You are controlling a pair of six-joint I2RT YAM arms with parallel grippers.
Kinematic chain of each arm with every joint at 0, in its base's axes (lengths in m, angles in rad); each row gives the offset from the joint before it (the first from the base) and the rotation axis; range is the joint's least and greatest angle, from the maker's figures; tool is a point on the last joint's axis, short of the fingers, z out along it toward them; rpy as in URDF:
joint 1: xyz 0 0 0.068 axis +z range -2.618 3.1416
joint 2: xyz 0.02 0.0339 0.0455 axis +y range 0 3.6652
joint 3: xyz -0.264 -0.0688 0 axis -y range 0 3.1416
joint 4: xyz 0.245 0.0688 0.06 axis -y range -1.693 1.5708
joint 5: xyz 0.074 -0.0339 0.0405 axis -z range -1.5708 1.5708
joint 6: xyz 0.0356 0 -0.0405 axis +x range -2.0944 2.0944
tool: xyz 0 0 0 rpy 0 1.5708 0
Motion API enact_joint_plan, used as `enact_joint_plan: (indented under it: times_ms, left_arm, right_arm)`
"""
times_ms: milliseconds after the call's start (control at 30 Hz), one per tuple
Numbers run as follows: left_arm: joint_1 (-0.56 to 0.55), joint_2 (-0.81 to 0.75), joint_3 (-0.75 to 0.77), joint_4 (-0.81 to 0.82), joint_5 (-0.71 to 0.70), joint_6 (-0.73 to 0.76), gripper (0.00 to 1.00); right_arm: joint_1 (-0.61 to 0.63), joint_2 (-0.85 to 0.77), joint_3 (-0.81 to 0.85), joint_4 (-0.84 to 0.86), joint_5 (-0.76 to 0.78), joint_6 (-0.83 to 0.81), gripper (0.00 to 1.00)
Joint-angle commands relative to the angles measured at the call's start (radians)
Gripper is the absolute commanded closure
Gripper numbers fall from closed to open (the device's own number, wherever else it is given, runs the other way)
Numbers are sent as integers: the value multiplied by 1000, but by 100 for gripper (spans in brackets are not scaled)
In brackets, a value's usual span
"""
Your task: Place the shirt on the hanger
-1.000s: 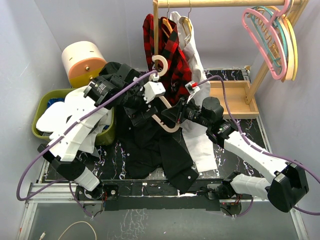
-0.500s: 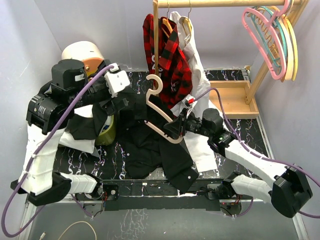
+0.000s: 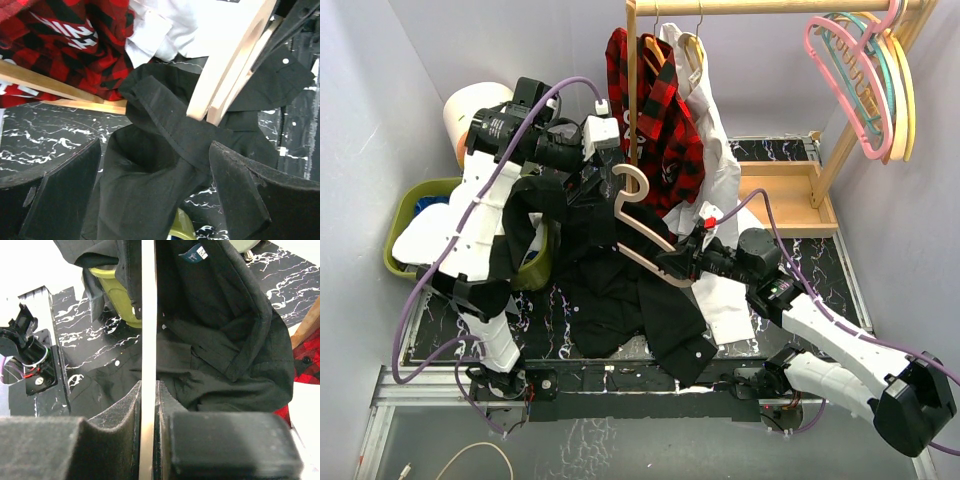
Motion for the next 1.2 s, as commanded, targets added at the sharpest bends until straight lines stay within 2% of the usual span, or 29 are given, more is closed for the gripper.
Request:
enact_joint_plan:
  times_ms: [0, 333, 433, 600, 867, 967, 1033, 1167]
  left_arm:
    - [11, -52, 48, -86, 164, 46, 13]
    - [11, -92, -115, -87, 177, 86, 34]
    - [11, -97, -164, -87, 158, 108, 33]
    - [11, -70, -194, -86, 142, 119, 21]
    - [11, -89, -282, -87, 138, 191, 24]
    - [11, -102, -318, -87, 144, 219, 35]
    - [11, -104, -331, -87, 154, 224, 46]
    - [11, -117, -361, -87, 173, 232, 51]
  right_arm:
    - [7, -38, 5, 80, -10, -65, 92]
    - [7, -36, 6, 67, 15, -88, 92]
    - [7, -32, 7, 70, 9, -90, 92]
    - [7, -26, 11, 72, -8, -87, 92]
    - [7, -29, 28, 80, -12, -76, 92]
    - [7, -27, 33, 87, -16, -72, 92]
    - [7, -20, 37, 93, -23, -70, 92]
    - [7, -15, 37, 117, -28, -53, 92]
